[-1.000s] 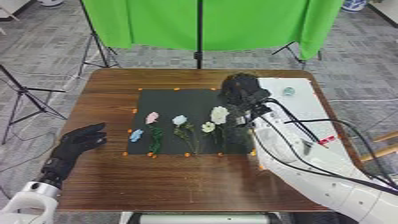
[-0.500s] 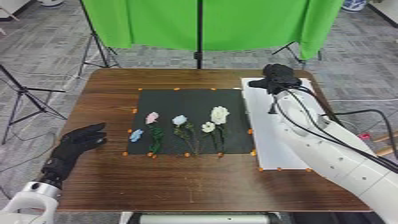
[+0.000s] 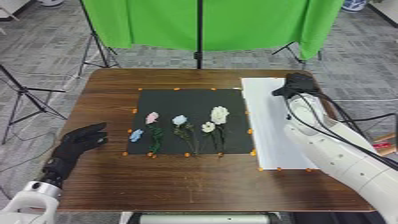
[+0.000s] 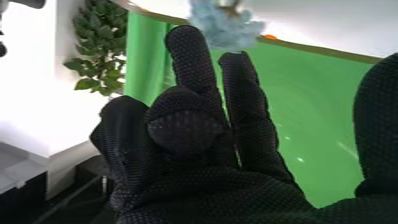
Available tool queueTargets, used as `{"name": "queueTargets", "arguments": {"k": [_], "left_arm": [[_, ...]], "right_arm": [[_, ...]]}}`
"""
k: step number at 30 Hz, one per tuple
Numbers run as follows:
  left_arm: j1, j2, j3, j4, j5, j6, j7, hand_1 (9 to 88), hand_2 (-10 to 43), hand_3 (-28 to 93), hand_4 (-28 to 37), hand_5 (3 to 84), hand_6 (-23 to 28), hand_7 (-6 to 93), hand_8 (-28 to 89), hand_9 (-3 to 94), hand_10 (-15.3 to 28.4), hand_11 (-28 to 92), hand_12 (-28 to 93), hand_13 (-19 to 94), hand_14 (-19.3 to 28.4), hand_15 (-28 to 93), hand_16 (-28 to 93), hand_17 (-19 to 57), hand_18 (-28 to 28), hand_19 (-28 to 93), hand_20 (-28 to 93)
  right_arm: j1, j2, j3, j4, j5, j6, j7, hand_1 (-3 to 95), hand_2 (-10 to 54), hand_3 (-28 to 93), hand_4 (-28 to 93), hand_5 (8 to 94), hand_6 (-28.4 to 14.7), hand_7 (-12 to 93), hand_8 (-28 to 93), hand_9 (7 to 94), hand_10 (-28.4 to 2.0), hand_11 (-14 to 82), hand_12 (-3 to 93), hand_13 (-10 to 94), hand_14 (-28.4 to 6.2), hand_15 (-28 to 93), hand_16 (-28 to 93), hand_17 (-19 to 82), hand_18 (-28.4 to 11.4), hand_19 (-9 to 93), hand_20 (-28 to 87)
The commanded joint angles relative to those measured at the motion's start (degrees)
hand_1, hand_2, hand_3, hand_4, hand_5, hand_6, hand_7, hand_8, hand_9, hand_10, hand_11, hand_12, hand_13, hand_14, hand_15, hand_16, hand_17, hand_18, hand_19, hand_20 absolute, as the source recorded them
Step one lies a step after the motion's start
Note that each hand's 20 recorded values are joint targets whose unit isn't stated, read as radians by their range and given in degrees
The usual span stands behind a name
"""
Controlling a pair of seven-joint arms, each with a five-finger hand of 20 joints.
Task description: Arrange flowers
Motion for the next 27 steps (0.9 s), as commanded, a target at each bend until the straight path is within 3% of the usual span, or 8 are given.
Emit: {"name": "queueTargets", "arguments": {"k": [1,6,12,16,21,27], "left_arm": [[-0.23,-0.13,0.46,0.48,0.14,-1.1,-0.59,38.6,-9.5,64,-8.5,42.7,5.0,11.3,-6,43.4,13.2,19,11,39,17.7,21,-1,7.9,13.3,9,18],[-0.01,-0.21,0.27,0.39,0.1,-1.02,-0.53,38.8,-9.5,64,-8.5,42.7,4.9,11.2,-6,43.4,13.2,19,11,39,17.7,21,-1,7.9,13.3,9,18],[-0.06,-0.44,0.32,0.42,0.22,-1.01,-0.38,38.7,-9.5,64,-8.5,42.7,5.0,11.2,-6,43.4,13.3,19,11,39,17.8,21,-1,7.9,13.3,9,18],[0.09,-0.52,0.23,0.24,0.22,-0.85,-0.34,38.8,-9.5,64,-8.5,42.7,5.0,11.2,-6,43.4,13.3,19,11,39,17.8,21,-1,7.9,13.3,9,18],[0.21,-0.42,-0.19,0.13,0.24,-0.9,-0.42,38.8,-9.5,64,-8.5,42.7,5.0,11.1,-6,43.4,13.3,19,11,39,17.7,21,-1,7.9,13.3,9,18],[0.8,-0.53,-0.67,-0.07,0.21,-1.11,-0.39,38.7,-9.5,64,-8.4,42.7,5.0,11.1,-6,43.5,13.2,19,11,39,17.7,21,-1,7.8,13.4,9,18]], "right_arm": [[-0.43,-0.03,0.8,2.14,1.09,2.13,0.73,25.3,-7.5,63,-13,54.3,-1.1,10,-6,64.0,-17.9,27.8,31.1,78,-9.6,72,37,55,-20.5,93,62],[-1.5,-0.52,0.26,3.22,2.79,6.9,0.74,42.1,-9.5,68,-18,60.4,0.7,16,-8,69.6,-14.1,30.0,29.4,81,-6.5,73,36,58,-18.1,93,63],[-1.49,-0.71,-0.61,3.6,6.89,12.71,-0.53,56.0,-9.5,61,-20,70.1,1.0,18,6,82.9,-9.3,13.1,45.1,85,-3.9,71,36,61,-16.7,93,64],[-1.59,-0.07,-0.26,1.67,8.86,14.47,-0.73,59.9,-9.5,60,-21,79.4,0.8,21,9,89.1,-7.5,12.0,46.7,87,-2.5,71,36,62,-16.1,93,64],[-5.41,2.1,4.41,-7.65,9.92,17.39,-0.2,60.3,-9.5,60,-20,80.9,0.5,21,10,90.5,-7.5,12.4,47.5,88,-2.2,70,37,63,-16.2,93,65],[-12.68,5.71,7.18,-23.28,7.53,17.42,-3.72,60.5,-9.5,60,-20,81.1,0.2,22,10,90.1,-7.8,13.2,49.6,88,-2.2,70,37,63,-16.2,93,65]]}}
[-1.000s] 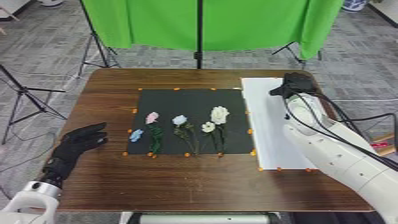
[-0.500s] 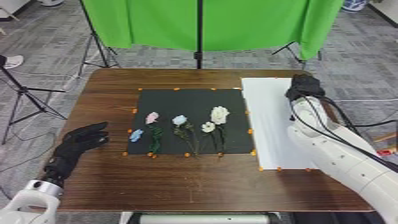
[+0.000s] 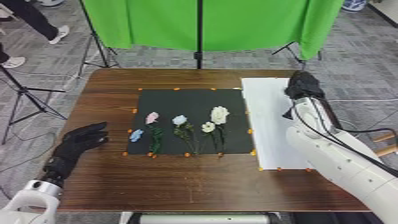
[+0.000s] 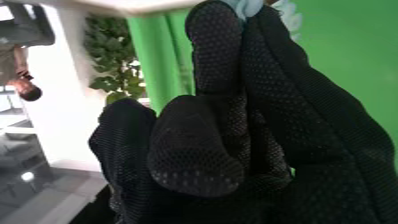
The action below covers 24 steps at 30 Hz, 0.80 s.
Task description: Arrange flowers
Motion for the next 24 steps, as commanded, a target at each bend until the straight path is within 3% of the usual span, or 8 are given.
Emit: {"name": "queueTargets", "arguments": {"k": [1,8,24], "left_arm": [[1.12,-0.6,-0.69,-0.16,0.18,-0.72,-0.42,38.7,-9.5,64,-8.4,42.7,5.0,11.1,-6,43.5,13.2,19,11,39,17.7,21,-1,7.8,13.4,9,18],[1.03,-0.59,-0.71,-0.28,0.1,-0.81,-0.28,38.3,-9.5,64,-8.4,42.6,5.0,11.2,-6,43.2,13.1,19,11,38,18.0,21,-1,7.5,13.5,9,18],[1.24,-0.5,-0.72,-0.39,0.01,-0.85,-0.67,37.8,-9.5,64,-8.8,42.6,5.0,11.0,-6,43.0,13.1,19,11,38,18.1,21,-1,7.4,13.5,8,18]], "right_arm": [[-8.05,4.68,1.98,-18.95,-3.69,1.83,-4.37,60.5,-9.5,60,-20,81.1,0.2,22,10,90.1,-7.8,13.4,50.0,88,-2.2,70,37,63,-16.1,93,65],[-16.39,5.94,1.69,-28.16,-9.25,3.03,-9.26,60.1,-9.5,60,-19,81.0,0.4,22,11,89.9,-7.8,14.7,51.2,87,-2.5,71,38,62,-16.1,93,65],[-22.54,5.02,0.25,-27.73,-13.13,2.7,-11.63,58.3,-9.5,60,-19,79.9,0.6,24,10,88.9,-7.9,16.5,50.7,86,-2.7,71,38,61,-16.1,93,65]]}}
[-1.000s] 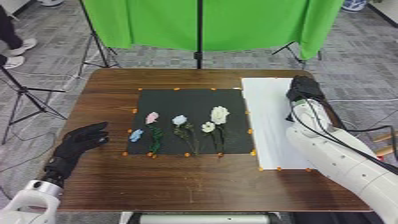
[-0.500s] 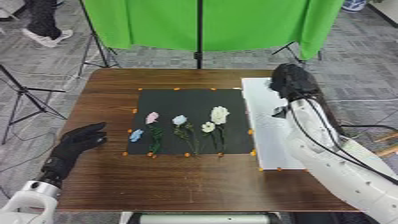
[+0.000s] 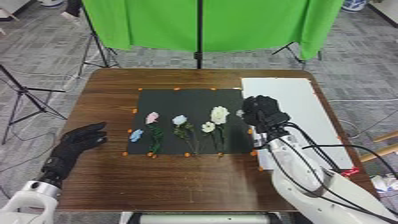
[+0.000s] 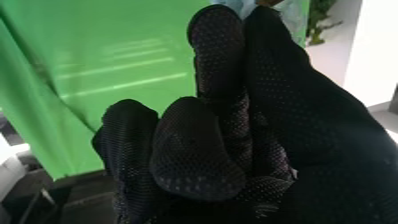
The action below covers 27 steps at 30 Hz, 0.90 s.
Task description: Arrange flowers
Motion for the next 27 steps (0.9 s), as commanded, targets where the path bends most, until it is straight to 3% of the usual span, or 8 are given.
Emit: {"name": "queueTargets", "arguments": {"k": [1,5,12,15,19,22,27], "left_arm": [[0.66,-0.42,-0.12,-0.1,0.06,-0.79,-0.68,37.7,-9.5,64,-8.8,42.6,5.0,11.0,-6,43.0,13.1,19,11,38,18.1,21,-1,7.4,13.5,8,18],[0.5,-0.31,-0.09,0.01,0.02,-1.04,-0.82,37.7,-9.5,64,-8.9,42.6,5.0,11.0,-6,43.0,13.1,19,11,38,18.2,21,-1,7.3,13.4,8,18],[0.79,-0.21,-0.33,-0.05,-0.01,-1.3,-0.9,37.5,-9.5,65,-9.1,42.6,5.0,11.0,-6,43.0,13.1,19,11,38,18.1,21,-1,7.3,13.4,8,18],[0.57,-0.09,-0.28,0.08,0.02,-1.64,-0.99,37.5,-9.5,65,-9.1,42.5,5.0,11.0,-6,43.0,13.1,19,11,38,18.1,21,-1,7.3,13.4,8,18],[0.7,-0.03,-0.37,0.01,0.01,-1.5,-0.96,37.5,-9.5,65,-9.0,42.5,5.0,11.0,-6,43.0,13.1,19,11,38,18.1,21,-1,7.3,13.4,8,18],[0.63,0.02,-0.36,0.1,0.04,-1.65,-0.94,37.4,-9.5,64,-9.0,42.5,5.0,10.9,-6,42.9,13.1,19,11,38,18.1,21,-1,7.3,13.5,8,18],[0.48,0.06,-0.27,0.11,0.09,-1.52,-0.72,37.5,-9.5,64,-9.0,42.5,5.0,10.8,-6,42.9,13.1,19,11,38,18.0,21,-1,7.2,13.5,8,18]], "right_arm": [[-2.23,-0.43,-0.57,-0.21,-0.12,-0.78,-0.91,57.9,-9.5,60,-19,79.9,0.6,24,10,88.7,-8.0,17.1,50.3,86,-2.7,71,38,61,-16.1,93,65],[-2.9,-0.62,-0.69,-0.99,0.64,-1.97,-1.72,55.6,-9.5,60,-18,79.8,0.3,25,10,87.4,-8.3,19.7,48.7,86,-2.8,71,38,61,-16.3,93,65],[-3.75,-0.75,-0.75,-2.11,1.62,-3.43,-2.55,49.0,-9.5,56,-16,77.9,-0.5,24,10,81.4,-10.1,31.3,36.6,85,-3.8,71,38,60,-16.7,93,64],[-4.01,-0.62,-0.82,-2.36,1.96,-4.01,-2.72,42.7,-9.5,63,-17,76.7,-0.3,23,9,79.7,-10.6,34.9,30.0,84,-4.1,71,38,59,-17.0,93,64],[-3.69,-0.56,-0.9,-2.46,2.3,-4.7,-2.99,39.6,-9.5,65,-18,76.1,-0.1,23,6,79.0,-10.7,34.8,29.6,84,-4.0,71,38,59,-17.2,93,64],[-3.57,-0.37,-0.64,-2.49,2.43,-5.16,-3.0,35.6,-9.5,69,-19,75.8,0.2,24,-8,78.4,-11.1,34.6,29.6,84,-4.3,71,38,59,-17.4,93,64],[-3.0,-0.27,-0.15,-2.4,2.63,-4.41,-2.91,33.5,-9.5,68,-19,74.6,-0.2,23,-10,77.8,-11.7,34.3,29.5,84,-4.5,71,38,59,-17.7,93,64]]}}
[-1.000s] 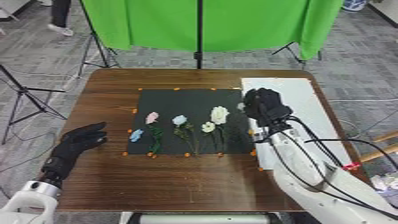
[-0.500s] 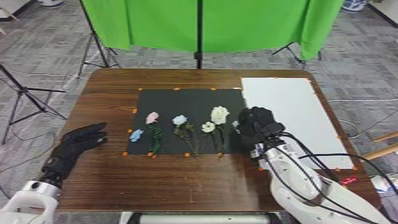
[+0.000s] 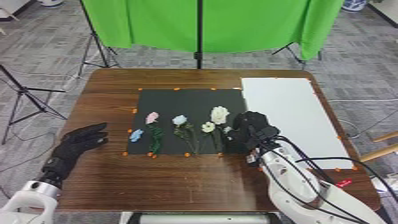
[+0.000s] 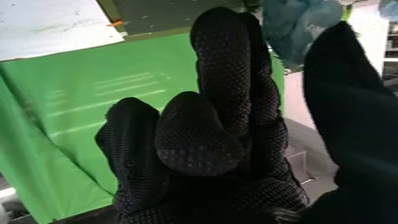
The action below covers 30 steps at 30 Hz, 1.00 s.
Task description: Arrange flowers
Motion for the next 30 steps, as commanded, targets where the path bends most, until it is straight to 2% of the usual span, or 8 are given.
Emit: {"name": "queueTargets", "arguments": {"k": [1,7,15,21,23,25,27,30], "left_arm": [[0.39,-0.04,-0.08,0.12,0.12,-0.65,-0.4,37.4,-9.5,64,-8.9,42.5,5.0,10.8,-6,42.9,13.1,19,11,38,18.0,21,-1,7.2,13.5,8,18],[0.22,-0.05,0.05,0.17,0.09,-0.57,-0.28,37.2,-9.5,65,-9.0,42.5,5.1,10.7,-6,42.9,13.1,19,11,38,18.1,21,-1,7.2,13.5,8,18],[0.13,-0.21,0.14,0.19,0.15,-0.51,-0.03,37.2,-9.5,65,-9.2,42.5,5.1,10.7,-6,43.0,13.1,19,12,38,18.2,21,-1,7.2,13.5,8,18],[-0.28,-0.31,0.64,0.12,-0.05,0.34,0.83,37.3,-9.5,64,-9.1,42.5,5.0,10.8,-6,43.0,13.1,19,12,38,18.1,21,-1,7.2,13.5,8,18],[-0.47,-0.26,0.98,0.04,-0.25,0.67,1.38,37.2,-9.5,64,-9.2,42.5,5.0,10.8,-6,43.0,13.1,19,11,38,18.1,21,-1,7.2,13.5,8,18],[-0.65,-0.22,1.15,-0.12,-0.35,0.87,1.93,37.3,-9.5,64,-9.3,42.6,5.0,10.9,-6,43.0,13.1,19,12,38,18.1,21,-1,7.3,13.5,8,18],[-0.62,-0.21,1.25,-0.48,-0.66,1.55,2.75,37.3,-9.5,64,-9.3,42.8,4.9,11.1,-6,43.0,13.1,19,12,38,18.0,21,-1,7.4,13.6,8,18],[-0.71,-0.1,1.35,-0.91,-0.74,2.06,3.86,37.2,-9.5,64,-9.4,43.2,5.1,11.2,-6,43.2,13.1,19,11,37,17.6,20,-1,7.8,13.3,8,18]], "right_arm": [[0.42,0.15,0.79,-0.45,0.07,0.21,-0.16,33.3,-9.5,68,-19,74.4,-0.2,23,-10,77.8,-11.7,34.3,29.5,84,-4.6,71,38,59,-17.7,93,64],[0.71,0.02,3.04,-0.83,0.47,1.3,0.53,30.0,-9.5,66,-19,70.4,-0.9,19,-9,76.9,-13.1,33.7,29.6,83,-4.8,71,38,59,-17.7,93,64],[0.65,0.14,4.92,-1.33,3.8,2.17,0.09,29.1,-9.5,66,-18,69.4,-1.1,17,-8,76.6,-13.2,33.7,29.6,83,-4.9,71,38,59,-17.9,93,64],[-3.64,-1.91,14.58,-5.1,26.85,4.64,-7.87,27.5,-9.5,66,-17,69.5,-1.0,18,-8,75.9,-13.4,33.1,29.5,82,-6.3,69,37,55,-18.4,93,61],[-7.38,-3.49,21.27,-7.71,36.1,1.48,-11.62,27.3,-9.5,66,-15,69.7,-1.0,18,-8,74.9,-13.8,31.5,29.0,78,-7.9,64,36,50,-18.6,91,53],[-12.19,-5.75,29.12,-11.11,47.49,-4.26,-13.35,27.0,-8.1,66,-15,69.4,-0.9,19,-8,73.2,-14.4,29.5,28.4,73,-9.9,60,34,44,-19.2,86,51],[-16.83,-8.35,35.76,-13.39,60.84,-8.77,-15.42,25.7,-5.3,68,-16,66.2,-1.7,18,-8,67.3,-16.3,24.3,26.7,63,-14.6,52,30,31,-20.8,73,50],[-22.42,-13.75,44.75,-13.53,76.81,-20.18,-17.44,23.2,-3.3,68,-15,63.1,-2.7,15,-8,63.2,-17.7,17.8,23.8,58,-16.8,40,27,27,-20.4,61,47]]}}
